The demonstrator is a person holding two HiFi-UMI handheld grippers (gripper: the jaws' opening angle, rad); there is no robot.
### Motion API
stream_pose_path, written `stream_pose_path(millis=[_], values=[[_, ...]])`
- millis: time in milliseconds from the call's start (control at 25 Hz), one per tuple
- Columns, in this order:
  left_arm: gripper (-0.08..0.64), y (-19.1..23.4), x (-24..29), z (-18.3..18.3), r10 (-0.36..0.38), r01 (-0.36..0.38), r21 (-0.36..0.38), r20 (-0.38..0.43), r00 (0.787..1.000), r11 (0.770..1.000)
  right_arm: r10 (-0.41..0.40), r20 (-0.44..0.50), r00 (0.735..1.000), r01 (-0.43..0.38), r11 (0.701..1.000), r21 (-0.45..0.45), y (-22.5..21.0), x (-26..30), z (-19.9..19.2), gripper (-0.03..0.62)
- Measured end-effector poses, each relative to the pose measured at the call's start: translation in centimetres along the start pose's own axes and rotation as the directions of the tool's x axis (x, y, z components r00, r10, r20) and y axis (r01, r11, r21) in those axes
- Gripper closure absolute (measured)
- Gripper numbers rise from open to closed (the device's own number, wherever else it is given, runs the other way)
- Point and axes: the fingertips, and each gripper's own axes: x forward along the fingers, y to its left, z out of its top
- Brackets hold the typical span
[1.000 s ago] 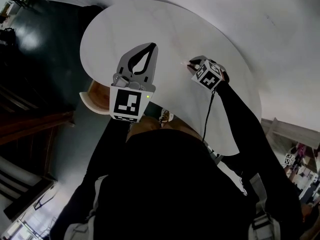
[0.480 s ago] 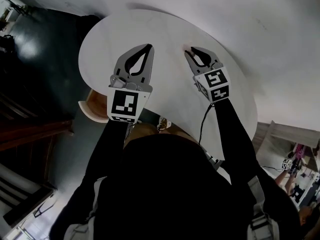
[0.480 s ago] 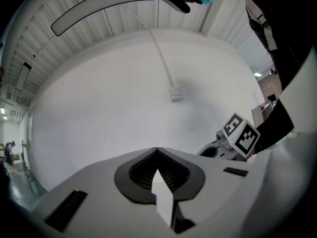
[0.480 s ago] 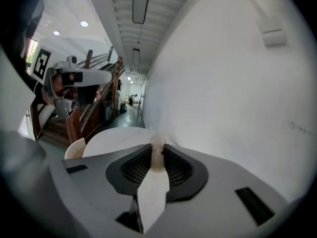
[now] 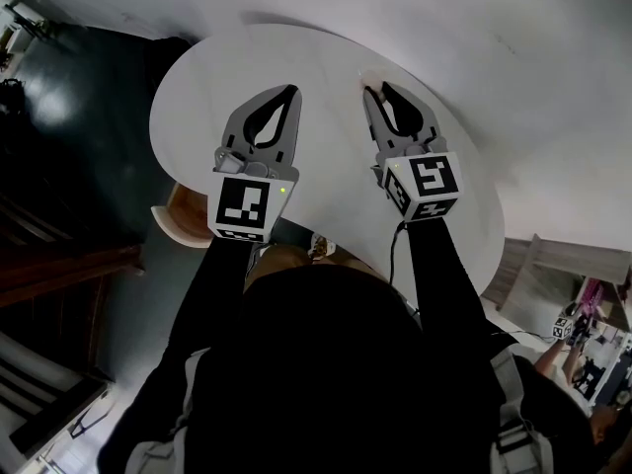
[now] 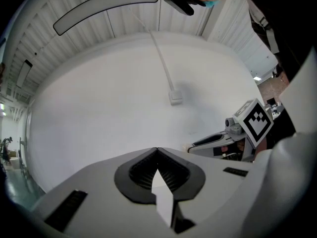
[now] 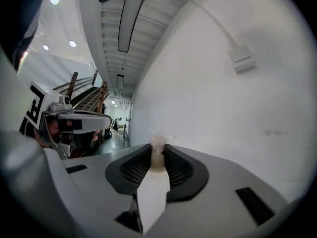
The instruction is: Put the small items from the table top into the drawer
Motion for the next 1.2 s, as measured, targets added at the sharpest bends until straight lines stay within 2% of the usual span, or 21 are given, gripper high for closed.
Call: stream_pose_path(millis=[320,640,920,1200], values=[[0.545,-0.4,0.2,0.4,-0.012,0.012,-0.009,0.018,1.000,1.000,-0.046,0.126,0.991,0.047,0.999,-0.008,1.1,-2.4,2.0,0.489],[0.545,-0.2,-0.1,0.4,-0.005,0.006,-0.011,0.025,1.000,1.000,-0.031,0.136,0.990,0.035,0.999,-0.025,1.3,-2.4,2.4,0.486],[0.545,1.9,-2.6,-0.2,0.057,-0.057,-0.008,0.011,0.998,0.998,0.042,0.131,0.990,-0.037,0.998,-0.040,4.3,-0.8,2.5,0.485],[0.545,6.7,-8.3,-0.9,0.154,-0.154,0.011,-0.020,0.988,0.988,0.160,0.121,0.980,-0.156,0.987,-0.046,11.5,2.5,3.5,0.482]])
